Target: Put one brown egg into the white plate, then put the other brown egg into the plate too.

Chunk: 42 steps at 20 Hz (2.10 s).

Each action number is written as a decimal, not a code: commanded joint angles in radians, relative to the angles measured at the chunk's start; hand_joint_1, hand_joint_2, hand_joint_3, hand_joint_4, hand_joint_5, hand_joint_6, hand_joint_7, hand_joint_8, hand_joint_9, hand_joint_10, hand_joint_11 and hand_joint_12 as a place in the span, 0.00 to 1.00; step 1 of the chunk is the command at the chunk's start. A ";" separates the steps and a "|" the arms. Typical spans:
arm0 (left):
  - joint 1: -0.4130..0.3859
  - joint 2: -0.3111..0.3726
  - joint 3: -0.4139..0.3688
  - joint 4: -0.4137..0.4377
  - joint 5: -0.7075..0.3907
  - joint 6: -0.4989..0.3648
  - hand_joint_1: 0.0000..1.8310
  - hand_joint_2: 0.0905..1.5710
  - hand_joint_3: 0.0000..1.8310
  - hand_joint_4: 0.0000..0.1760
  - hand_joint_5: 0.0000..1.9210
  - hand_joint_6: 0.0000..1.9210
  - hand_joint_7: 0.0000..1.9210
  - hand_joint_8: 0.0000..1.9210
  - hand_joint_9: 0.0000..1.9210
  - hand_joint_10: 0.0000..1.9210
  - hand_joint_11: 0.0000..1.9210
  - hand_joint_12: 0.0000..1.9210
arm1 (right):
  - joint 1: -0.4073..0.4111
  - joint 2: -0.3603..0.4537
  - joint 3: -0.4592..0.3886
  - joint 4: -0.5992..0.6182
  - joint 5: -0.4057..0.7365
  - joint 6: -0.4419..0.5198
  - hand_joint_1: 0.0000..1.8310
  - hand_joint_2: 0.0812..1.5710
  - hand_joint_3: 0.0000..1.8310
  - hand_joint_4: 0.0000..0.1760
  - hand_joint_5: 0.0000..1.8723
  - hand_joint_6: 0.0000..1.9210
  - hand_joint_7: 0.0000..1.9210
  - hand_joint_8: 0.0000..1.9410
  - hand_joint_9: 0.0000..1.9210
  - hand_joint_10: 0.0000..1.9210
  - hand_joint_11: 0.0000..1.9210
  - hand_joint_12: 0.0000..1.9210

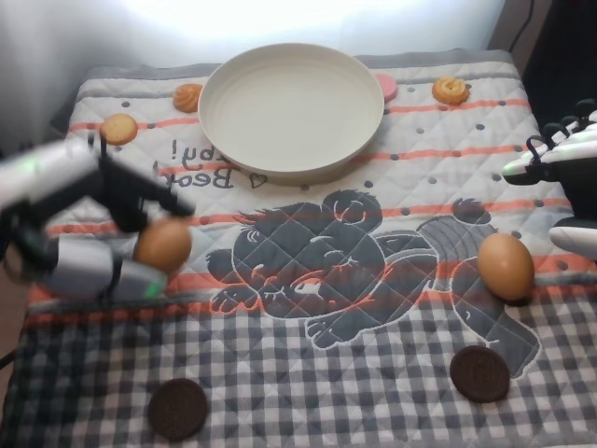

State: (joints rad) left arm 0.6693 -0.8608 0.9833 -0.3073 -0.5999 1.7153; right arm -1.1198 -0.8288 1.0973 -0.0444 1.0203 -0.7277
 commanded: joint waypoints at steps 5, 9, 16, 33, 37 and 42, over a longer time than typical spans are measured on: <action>-0.205 -0.142 0.180 -0.002 0.008 -0.009 0.60 0.66 0.00 0.42 0.55 0.41 0.50 0.34 0.35 0.53 0.12 0.73 | 0.005 -0.007 0.013 0.025 0.117 0.004 0.30 0.82 0.00 0.11 0.34 0.00 0.38 0.00 0.36 0.00 0.26 0.21; -0.309 -0.329 0.401 -0.054 0.130 -0.009 0.57 0.66 0.00 1.00 0.55 0.44 0.58 0.05 0.36 0.47 0.12 0.77 | 0.018 -0.020 0.028 0.013 0.117 0.004 0.27 0.83 0.00 0.05 0.34 0.00 0.39 0.00 0.37 0.00 0.24 0.25; -0.363 -0.461 0.564 -0.063 0.230 -0.005 0.46 0.50 0.00 0.62 0.28 0.00 0.46 0.00 0.28 0.42 0.06 0.80 | 0.058 -0.062 0.068 -0.043 0.106 0.004 0.29 0.83 0.00 0.22 0.34 0.00 0.41 0.00 0.38 0.00 0.24 0.28; 0.016 -0.067 0.098 0.072 -0.218 -0.340 0.41 0.51 0.00 1.00 0.05 0.01 0.05 0.00 0.04 0.00 0.00 0.07 | 0.106 -0.109 0.084 -0.143 -0.041 0.004 0.39 0.56 0.00 0.35 0.21 0.00 0.29 0.00 0.34 0.01 0.20 0.41; 0.064 -0.031 0.048 0.074 -0.249 -0.340 0.40 0.51 0.00 1.00 0.08 0.00 0.08 0.00 0.07 0.00 0.00 0.14 | 0.108 -0.117 0.092 -0.151 -0.084 0.004 0.41 0.55 0.00 0.38 0.21 0.00 0.29 0.00 0.33 0.00 0.17 0.40; 0.091 -0.032 0.044 0.041 -0.256 -0.340 0.42 0.51 0.00 1.00 0.11 0.00 0.10 0.00 0.08 0.00 0.00 0.16 | 0.104 -0.120 0.092 -0.151 -0.088 0.004 0.45 0.56 0.00 0.19 0.26 0.00 0.34 0.00 0.42 0.01 0.28 0.51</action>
State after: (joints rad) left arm 0.7662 -0.9012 1.0260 -0.2687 -0.7296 1.3830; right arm -1.0252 -0.9470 1.1866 -0.2218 0.8284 -0.7273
